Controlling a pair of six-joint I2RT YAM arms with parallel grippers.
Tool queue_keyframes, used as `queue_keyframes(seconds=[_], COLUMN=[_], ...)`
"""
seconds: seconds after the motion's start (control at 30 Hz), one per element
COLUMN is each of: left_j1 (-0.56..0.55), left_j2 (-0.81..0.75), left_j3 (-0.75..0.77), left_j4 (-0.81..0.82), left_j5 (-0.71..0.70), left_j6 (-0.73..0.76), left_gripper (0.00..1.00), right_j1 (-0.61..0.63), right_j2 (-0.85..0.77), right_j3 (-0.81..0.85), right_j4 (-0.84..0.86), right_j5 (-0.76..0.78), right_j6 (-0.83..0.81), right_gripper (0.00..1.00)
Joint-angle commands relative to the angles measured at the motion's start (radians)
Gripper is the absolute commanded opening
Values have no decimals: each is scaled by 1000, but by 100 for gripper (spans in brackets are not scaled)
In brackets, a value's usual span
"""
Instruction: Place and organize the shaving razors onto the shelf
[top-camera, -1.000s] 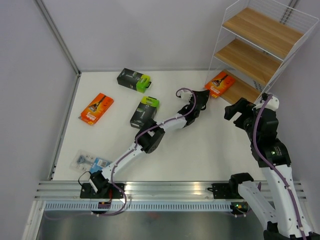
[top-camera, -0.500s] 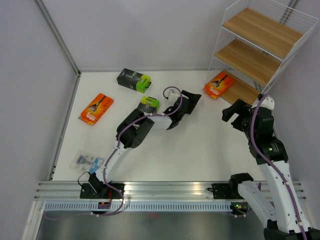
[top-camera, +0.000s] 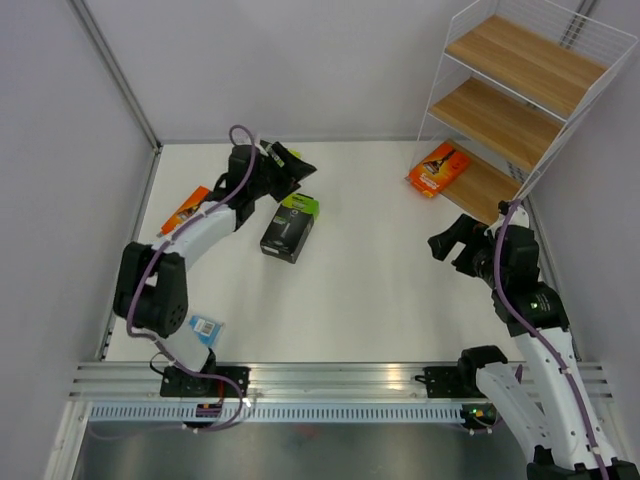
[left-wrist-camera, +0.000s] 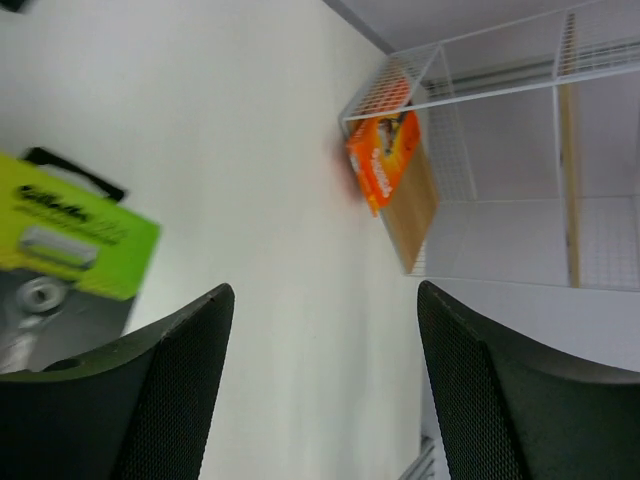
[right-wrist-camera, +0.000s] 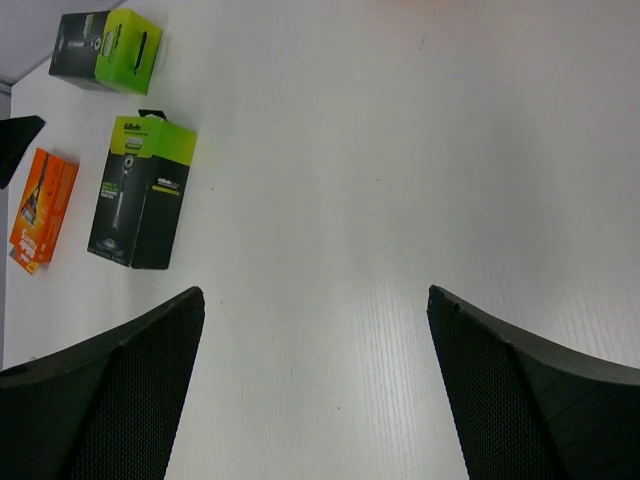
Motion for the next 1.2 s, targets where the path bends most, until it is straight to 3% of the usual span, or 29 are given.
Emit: queue_keyframes(seconds=[0.0, 0.13, 0.17, 0.37, 0.57, 0.83, 1.17], left_j1=[63, 207, 294, 631, 830, 939, 945], left_j2=[-165, -275, -300, -363, -331, -222, -113], left_j3=[-49, -100, -129, -280, -331, -347, -394], left_j4=[-312, -467, -493, -501, -442, -331, -179], left_j5=[55, -45, -29, 66, 86, 15, -14], left_j6=[260, 291, 286, 217, 199, 203, 199], left_gripper=[80, 82, 82, 80, 78, 72, 57], right_j1=[4, 4, 4, 4, 4, 4, 4], right_j2=[-15, -17, -15, 27, 66, 144, 299], right_j3=[-35, -57, -58, -86, -97, -98, -26], right_j4=[46, 80, 85, 138, 200, 241, 305], right_j5=[-72, -106, -109, -143, -180, -160, -166], right_j6=[20, 29, 26, 27, 44, 17, -15], right_gripper=[98, 98, 98, 98, 98, 98, 98])
